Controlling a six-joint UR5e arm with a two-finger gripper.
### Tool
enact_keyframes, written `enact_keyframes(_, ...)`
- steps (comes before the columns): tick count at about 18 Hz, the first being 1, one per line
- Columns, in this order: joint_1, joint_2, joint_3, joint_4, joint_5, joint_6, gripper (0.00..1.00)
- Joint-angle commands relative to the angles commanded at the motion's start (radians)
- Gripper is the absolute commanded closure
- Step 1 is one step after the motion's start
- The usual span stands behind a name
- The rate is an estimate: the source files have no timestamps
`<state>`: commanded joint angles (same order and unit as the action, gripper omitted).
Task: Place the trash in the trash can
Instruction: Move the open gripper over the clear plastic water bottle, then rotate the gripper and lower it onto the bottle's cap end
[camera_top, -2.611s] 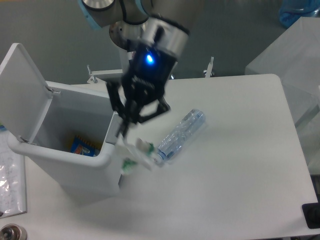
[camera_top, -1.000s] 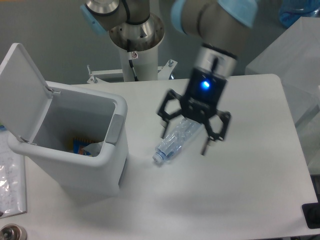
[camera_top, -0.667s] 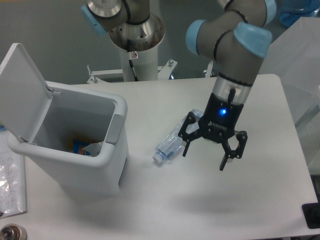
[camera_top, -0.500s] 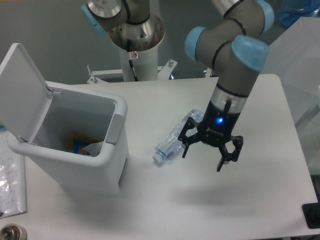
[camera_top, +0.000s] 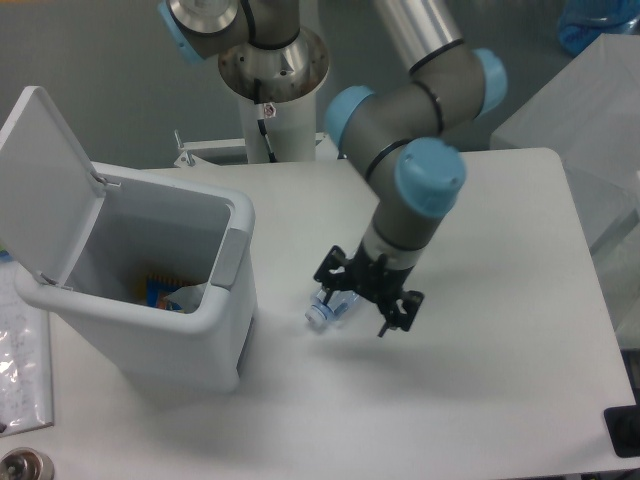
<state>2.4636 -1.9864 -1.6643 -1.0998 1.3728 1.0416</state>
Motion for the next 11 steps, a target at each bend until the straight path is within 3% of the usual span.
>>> enact_keyframes(11, -0.068, -0.078, -0.008, 0.003, 0.133, -0.012, 0.00)
